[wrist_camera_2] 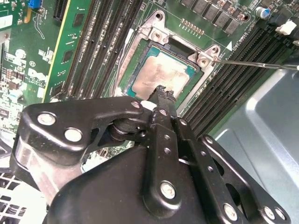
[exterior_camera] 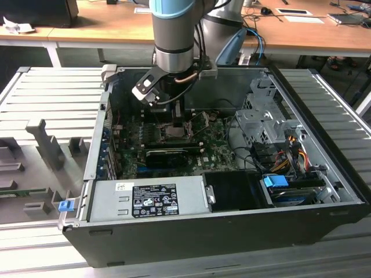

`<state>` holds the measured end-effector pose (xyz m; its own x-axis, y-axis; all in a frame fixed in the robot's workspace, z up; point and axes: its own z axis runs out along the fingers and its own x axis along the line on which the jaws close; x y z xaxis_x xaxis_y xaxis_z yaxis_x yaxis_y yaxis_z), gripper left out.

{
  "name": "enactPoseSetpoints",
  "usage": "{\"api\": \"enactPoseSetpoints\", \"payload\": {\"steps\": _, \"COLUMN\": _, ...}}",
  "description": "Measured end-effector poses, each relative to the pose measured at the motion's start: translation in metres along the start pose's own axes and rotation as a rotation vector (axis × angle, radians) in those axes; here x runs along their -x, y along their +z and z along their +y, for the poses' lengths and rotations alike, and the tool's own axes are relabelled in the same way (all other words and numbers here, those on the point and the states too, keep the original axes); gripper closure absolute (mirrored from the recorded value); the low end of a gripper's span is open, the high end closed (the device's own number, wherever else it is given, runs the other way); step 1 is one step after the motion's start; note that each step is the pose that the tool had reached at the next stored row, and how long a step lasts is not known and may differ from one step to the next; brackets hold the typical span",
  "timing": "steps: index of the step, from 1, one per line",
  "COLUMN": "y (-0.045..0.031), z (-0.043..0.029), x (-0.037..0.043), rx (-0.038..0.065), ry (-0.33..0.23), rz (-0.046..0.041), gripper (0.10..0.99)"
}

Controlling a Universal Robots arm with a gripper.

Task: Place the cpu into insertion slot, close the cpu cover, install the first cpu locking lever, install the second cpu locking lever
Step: 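Close the cpu cover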

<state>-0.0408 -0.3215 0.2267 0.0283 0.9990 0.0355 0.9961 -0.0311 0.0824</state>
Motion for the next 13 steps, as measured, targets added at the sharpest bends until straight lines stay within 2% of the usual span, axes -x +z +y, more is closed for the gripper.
{"api": "enactPoseSetpoints", "payload": {"steps": 5, "y": -0.0077, "z": 0.0006, "x": -0.0003, "rx": 0.000, "ry": 0.000, "rz": 0.0000, "gripper": 0.980}}
{"api": "enactPoseSetpoints", "payload": {"steps": 13, "y": -0.0102, "z": 0.0066, "x": -0.0005, "rx": 0.000, "ry": 0.000, "rz": 0.0000, "gripper": 0.980}}
